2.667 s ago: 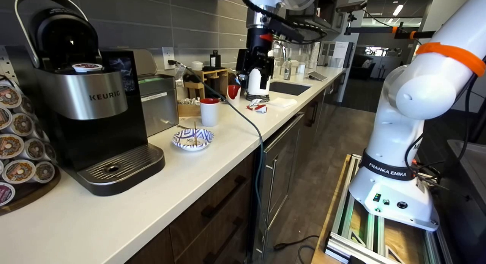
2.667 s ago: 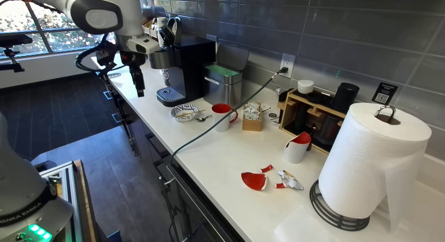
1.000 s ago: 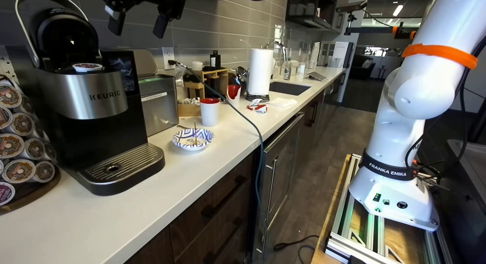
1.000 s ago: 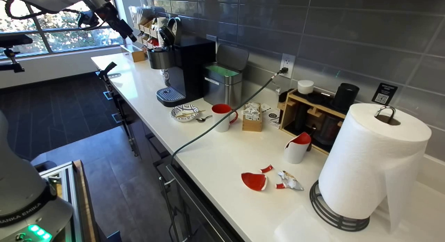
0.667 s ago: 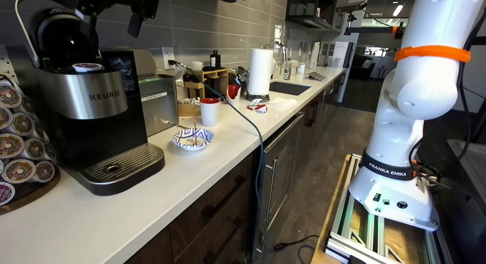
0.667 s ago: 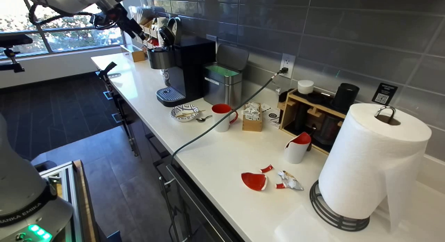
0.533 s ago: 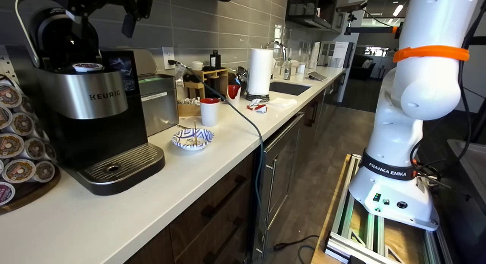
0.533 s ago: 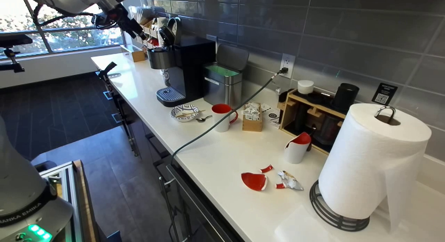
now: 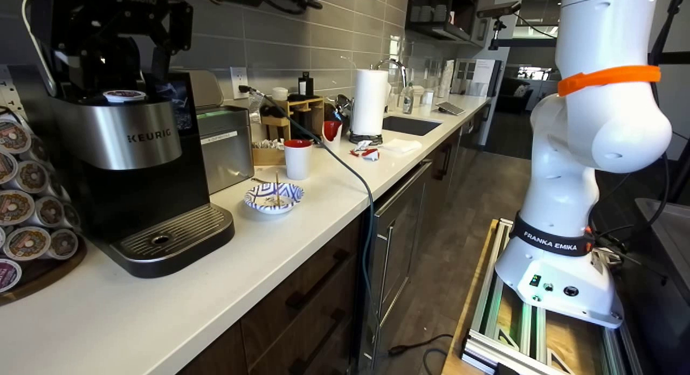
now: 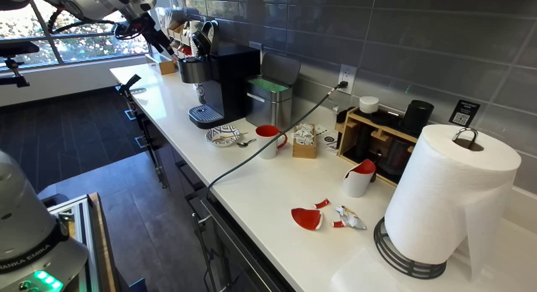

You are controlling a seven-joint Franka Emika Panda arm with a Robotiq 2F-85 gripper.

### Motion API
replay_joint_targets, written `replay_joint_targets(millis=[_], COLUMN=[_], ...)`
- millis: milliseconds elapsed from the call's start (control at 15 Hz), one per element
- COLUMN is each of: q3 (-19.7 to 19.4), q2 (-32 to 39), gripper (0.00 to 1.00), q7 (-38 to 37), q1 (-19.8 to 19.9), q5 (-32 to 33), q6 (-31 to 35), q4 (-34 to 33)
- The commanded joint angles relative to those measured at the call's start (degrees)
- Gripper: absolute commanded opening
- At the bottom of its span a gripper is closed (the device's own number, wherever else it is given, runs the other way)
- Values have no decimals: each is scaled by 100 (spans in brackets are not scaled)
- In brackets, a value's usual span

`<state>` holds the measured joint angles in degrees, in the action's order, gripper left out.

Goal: Remove the white container from inside the coffee maker and put on top of the coffee maker

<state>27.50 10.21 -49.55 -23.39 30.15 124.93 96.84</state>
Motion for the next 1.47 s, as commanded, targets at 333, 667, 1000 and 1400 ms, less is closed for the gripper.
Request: replay_joint_targets(millis=[333,667,1000,1400], q3=[-516,-801,-1026,-1105], q2=[159,388,328,405], gripper=[100,100,100,100], q7=[85,-5,-238,-380], q1=[-373,-337,-378,-462], q5=[-296,-656,-874,-656], q6=[69,187,545,502], q4=[-124,-219,-273,-397])
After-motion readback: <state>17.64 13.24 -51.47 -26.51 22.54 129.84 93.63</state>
